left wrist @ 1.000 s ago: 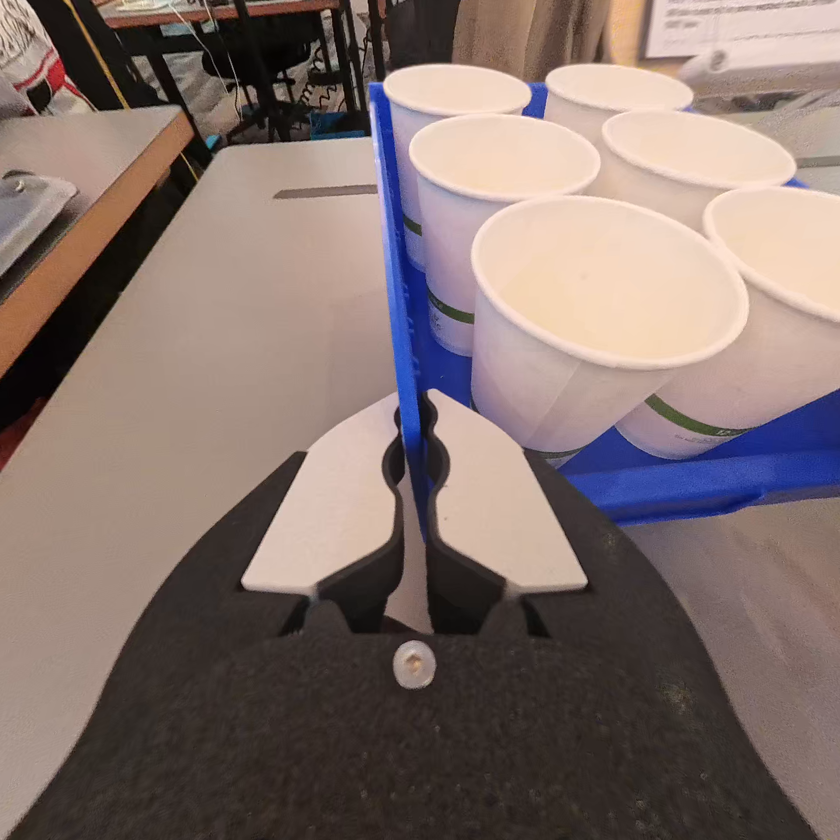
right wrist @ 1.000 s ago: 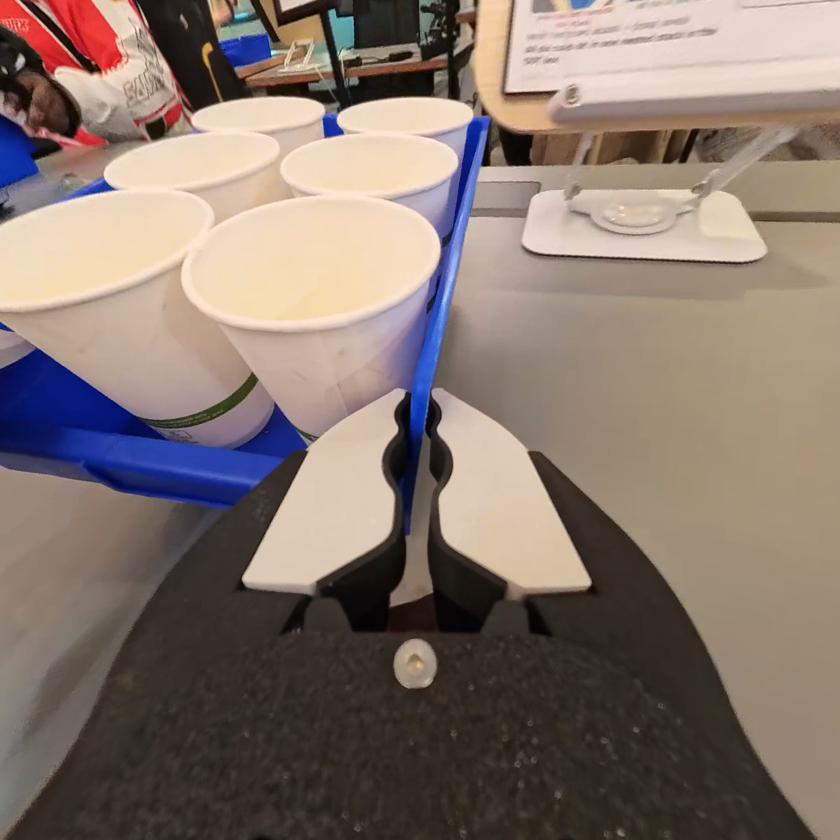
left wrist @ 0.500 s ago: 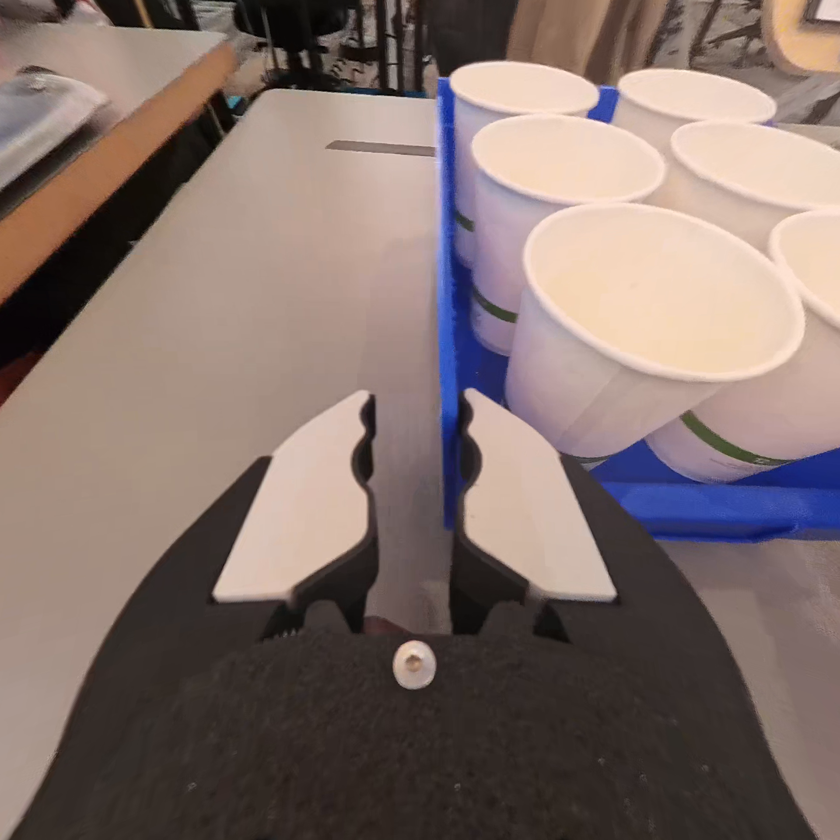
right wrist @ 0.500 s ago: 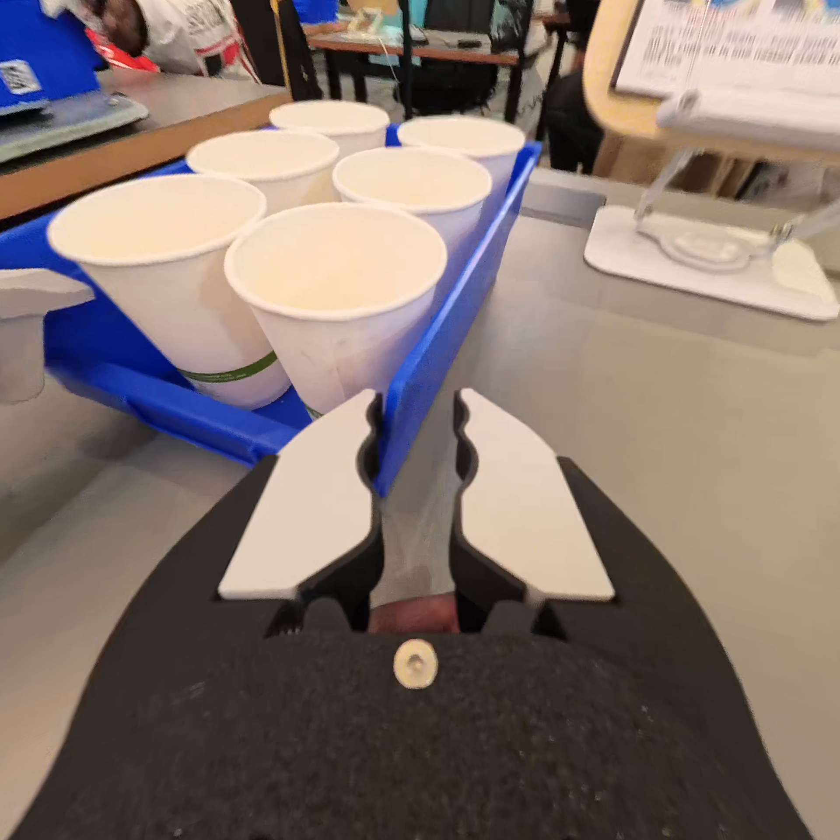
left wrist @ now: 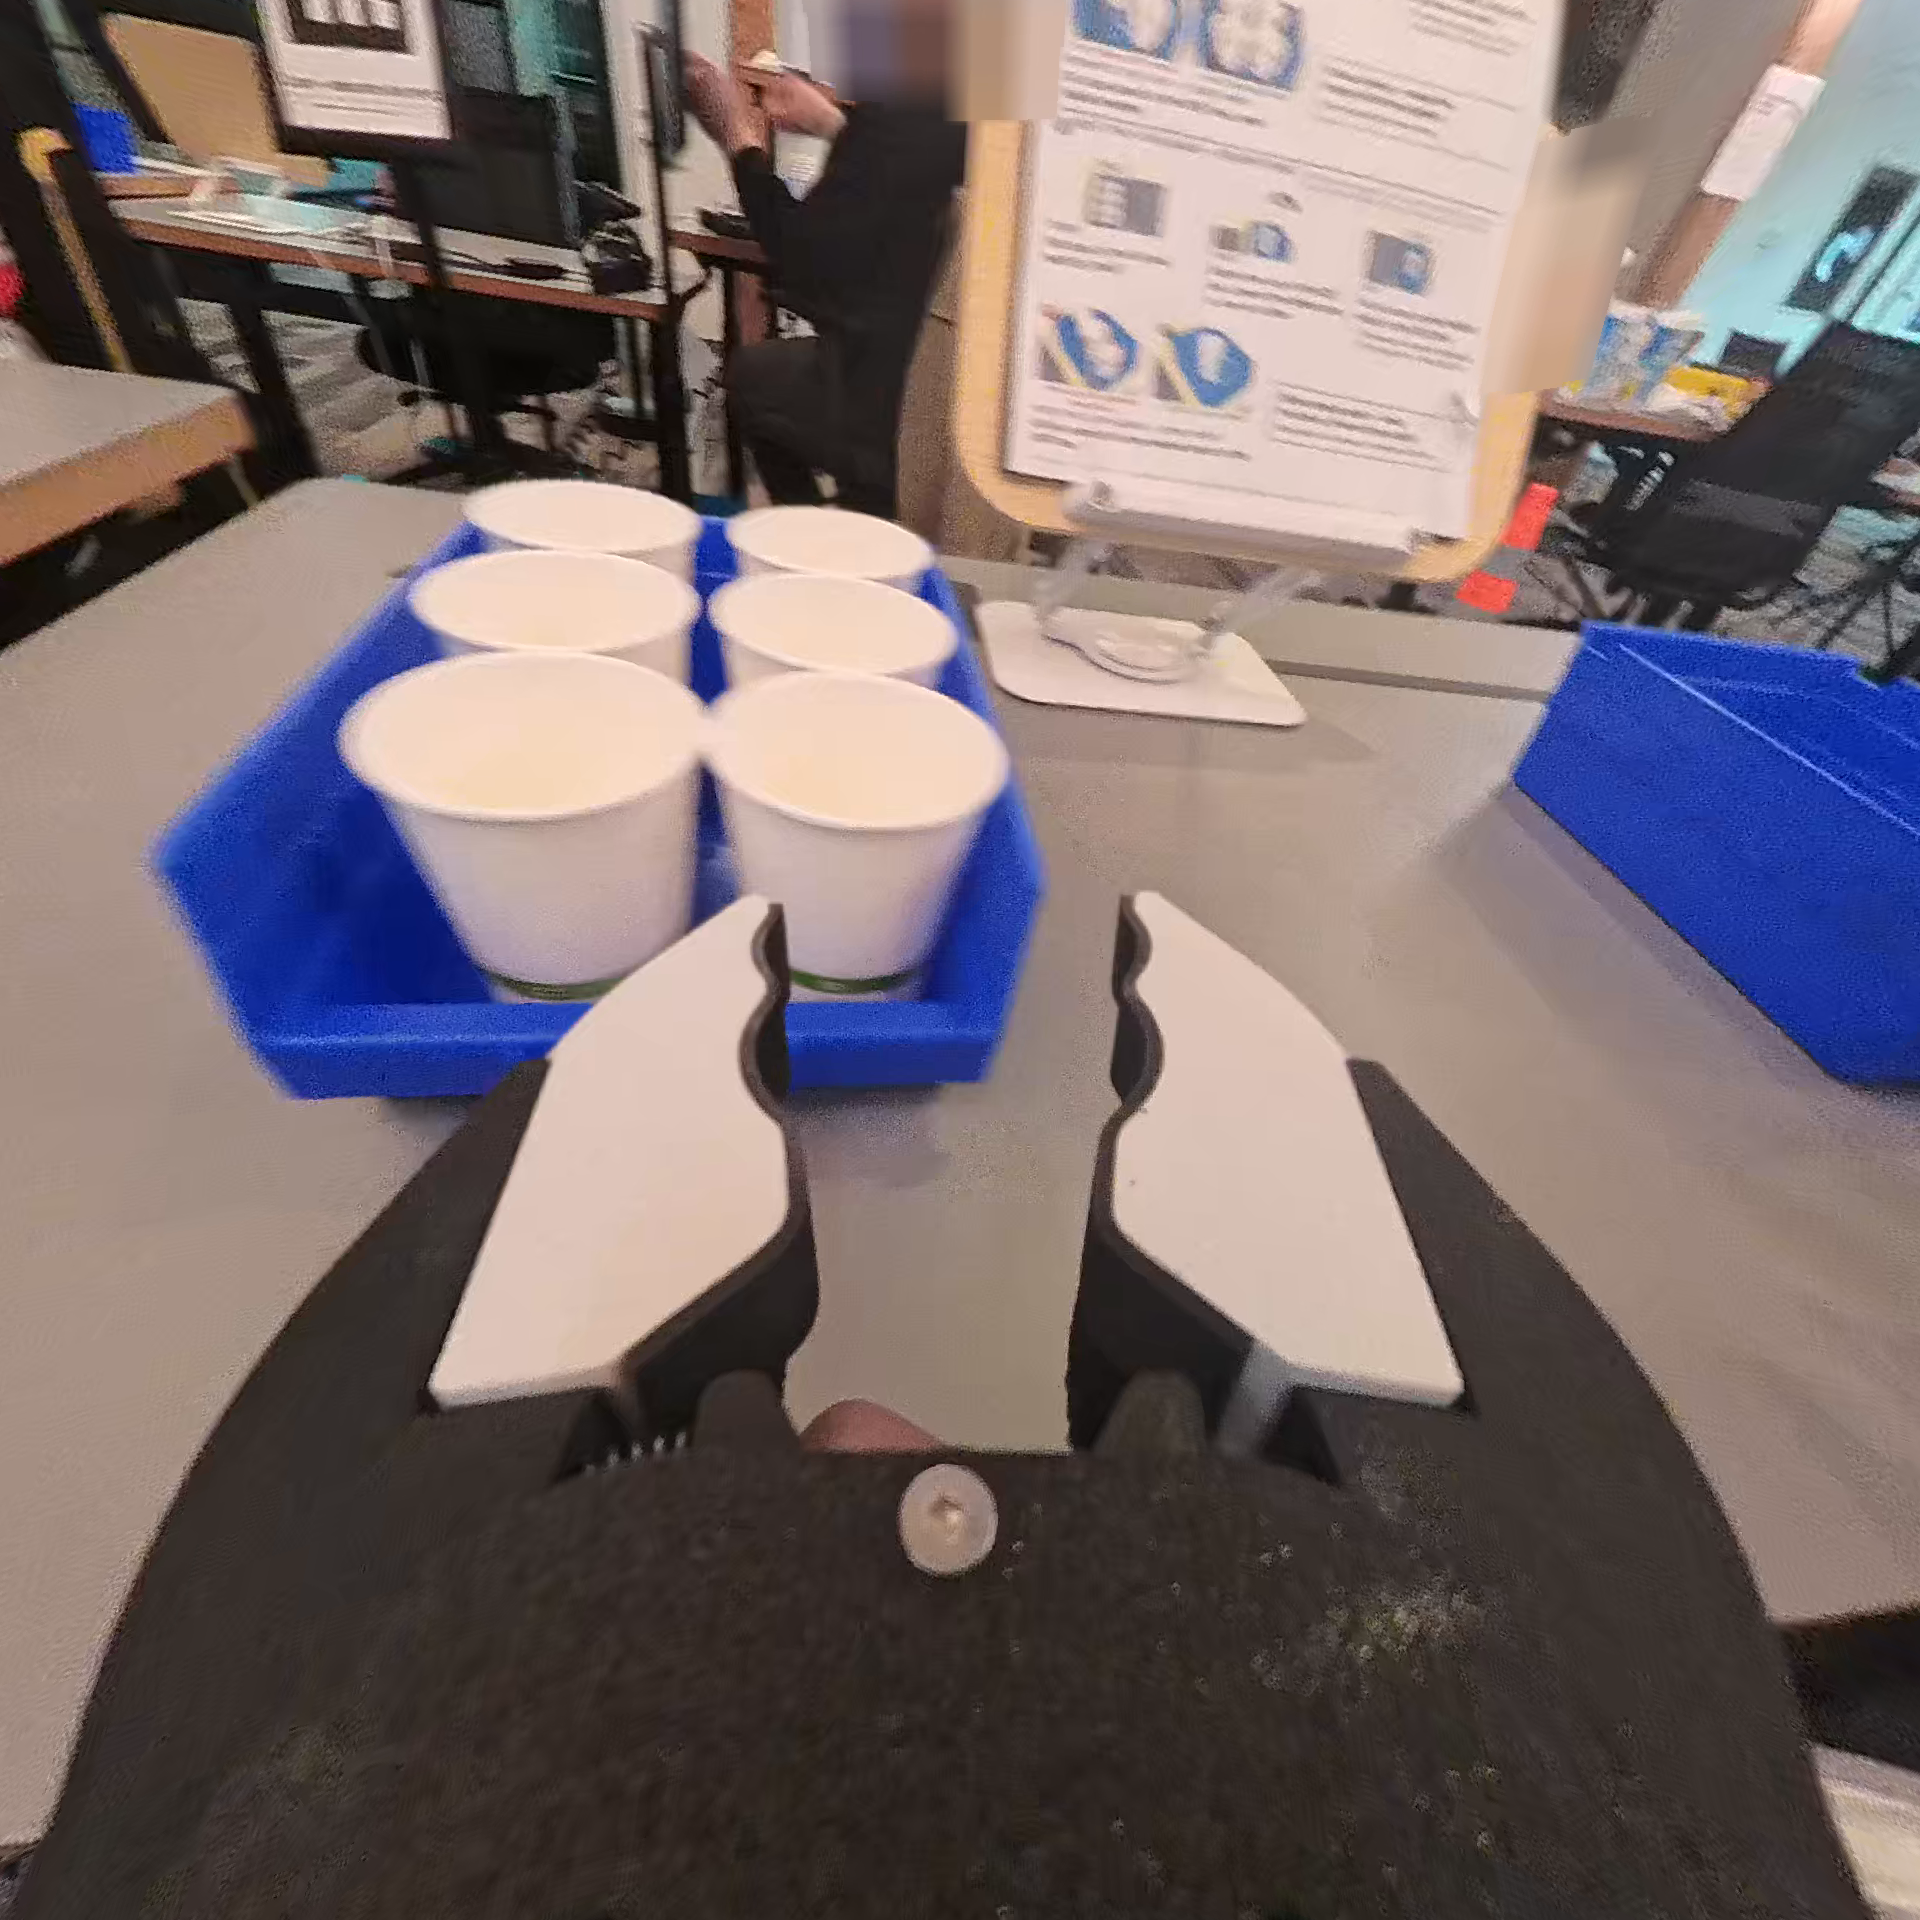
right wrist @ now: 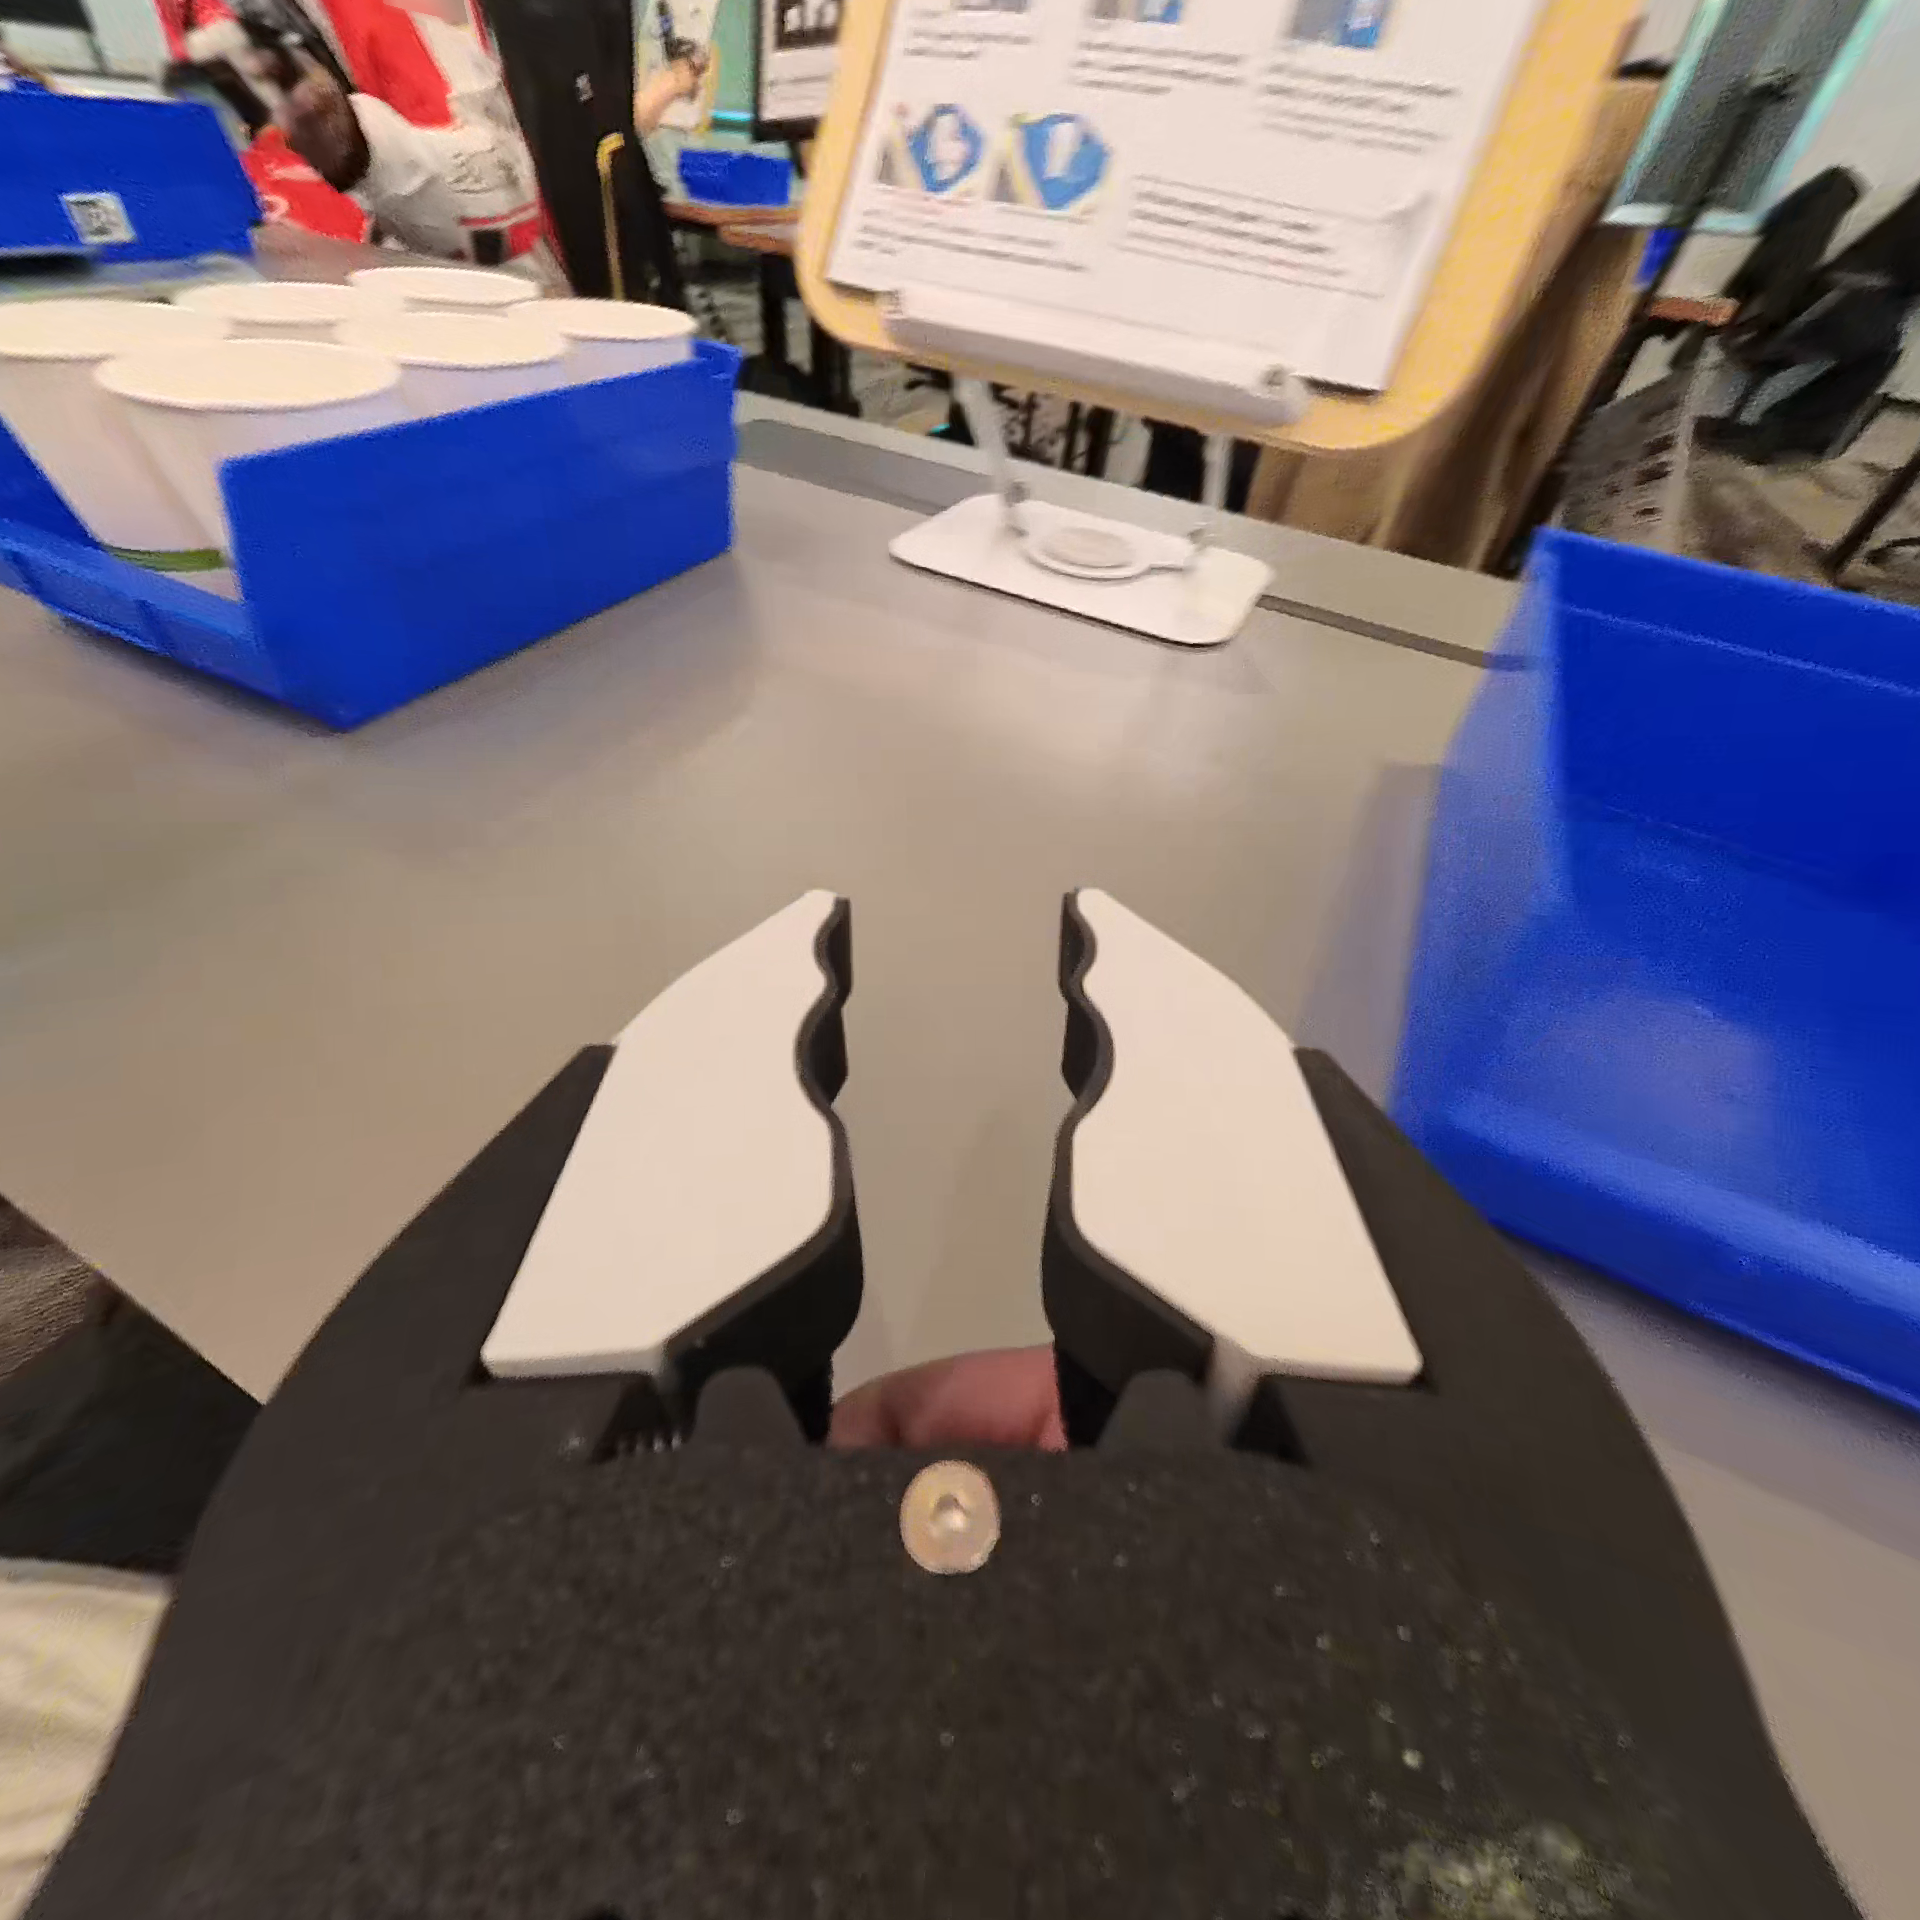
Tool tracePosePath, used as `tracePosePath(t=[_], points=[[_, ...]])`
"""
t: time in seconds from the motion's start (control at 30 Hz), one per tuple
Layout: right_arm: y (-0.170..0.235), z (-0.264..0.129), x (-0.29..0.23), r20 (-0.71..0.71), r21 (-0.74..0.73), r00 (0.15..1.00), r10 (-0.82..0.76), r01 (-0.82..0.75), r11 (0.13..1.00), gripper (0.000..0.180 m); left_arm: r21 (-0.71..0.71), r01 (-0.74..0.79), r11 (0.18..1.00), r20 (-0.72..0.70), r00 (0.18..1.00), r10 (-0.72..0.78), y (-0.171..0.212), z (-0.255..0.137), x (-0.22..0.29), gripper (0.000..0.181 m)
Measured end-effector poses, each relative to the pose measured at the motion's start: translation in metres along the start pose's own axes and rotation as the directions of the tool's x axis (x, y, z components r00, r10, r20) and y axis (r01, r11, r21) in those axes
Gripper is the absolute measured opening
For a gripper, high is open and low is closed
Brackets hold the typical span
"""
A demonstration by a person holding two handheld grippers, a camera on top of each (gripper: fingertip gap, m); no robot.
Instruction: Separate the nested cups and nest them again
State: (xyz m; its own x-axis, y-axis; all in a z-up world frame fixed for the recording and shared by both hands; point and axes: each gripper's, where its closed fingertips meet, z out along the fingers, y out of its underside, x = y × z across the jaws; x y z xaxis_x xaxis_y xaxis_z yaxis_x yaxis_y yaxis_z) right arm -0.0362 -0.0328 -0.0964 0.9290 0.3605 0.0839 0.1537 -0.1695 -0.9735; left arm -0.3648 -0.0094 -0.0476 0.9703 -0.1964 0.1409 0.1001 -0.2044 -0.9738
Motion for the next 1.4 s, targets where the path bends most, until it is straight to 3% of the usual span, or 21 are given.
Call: tracePosePath(t=[0.13,0.3,0.9,1.03,1.1,1.17,1.23,1.3,1.37,1.4], points=[[0.020,-0.032,0.045,-0.075,0.020,0.997,0.027,-0.026,0.999,0.037,-0.017,-0.073,0.997,-0.044,0.996,0.073,0.032,0.010,0.062,0.060],[0.025,-0.039,0.063,-0.109,0.026,0.994,0.023,-0.020,0.999,0.038,-0.015,-0.163,0.987,-0.051,0.985,0.162,0.065,0.015,0.086,0.061],[0.028,-0.037,0.064,-0.080,0.035,0.986,0.145,-0.143,0.989,0.036,-0.096,-0.133,0.986,-0.096,0.988,0.124,0.090,0.024,0.077,0.063],[0.024,-0.038,0.055,-0.004,0.006,0.978,0.209,-0.209,0.978,0.032,-0.145,-0.083,0.986,-0.137,0.989,0.063,0.097,0.026,0.081,0.076],[0.021,-0.041,0.060,-0.036,0.012,0.980,0.198,-0.198,0.980,0.029,-0.164,-0.044,0.986,-0.173,0.985,0.015,0.098,0.026,0.086,0.081],[0.019,-0.044,0.065,-0.067,0.007,0.976,0.205,-0.205,0.979,0.022,-0.152,-0.040,0.988,-0.134,0.991,0.019,0.095,0.028,0.083,0.071],[0.019,-0.046,0.073,-0.115,-0.005,0.970,0.215,-0.217,0.976,0.003,-0.115,-0.055,0.992,-0.020,0.998,0.053,0.086,0.030,0.070,0.049],[0.017,-0.046,0.076,-0.141,-0.013,0.974,0.175,-0.178,0.984,0.000,-0.069,-0.070,0.995,0.040,0.997,0.073,0.077,0.030,0.065,0.041],[0.016,-0.044,0.078,-0.135,-0.006,0.969,0.207,-0.210,0.978,0.000,-0.051,-0.066,0.996,0.107,0.992,0.071,0.073,0.030,0.059,0.004],[0.019,-0.041,0.075,-0.093,-0.036,0.965,0.244,-0.248,0.968,0.000,-0.049,-0.065,0.997,0.130,0.989,0.070,0.072,0.030,0.058,0.000]])
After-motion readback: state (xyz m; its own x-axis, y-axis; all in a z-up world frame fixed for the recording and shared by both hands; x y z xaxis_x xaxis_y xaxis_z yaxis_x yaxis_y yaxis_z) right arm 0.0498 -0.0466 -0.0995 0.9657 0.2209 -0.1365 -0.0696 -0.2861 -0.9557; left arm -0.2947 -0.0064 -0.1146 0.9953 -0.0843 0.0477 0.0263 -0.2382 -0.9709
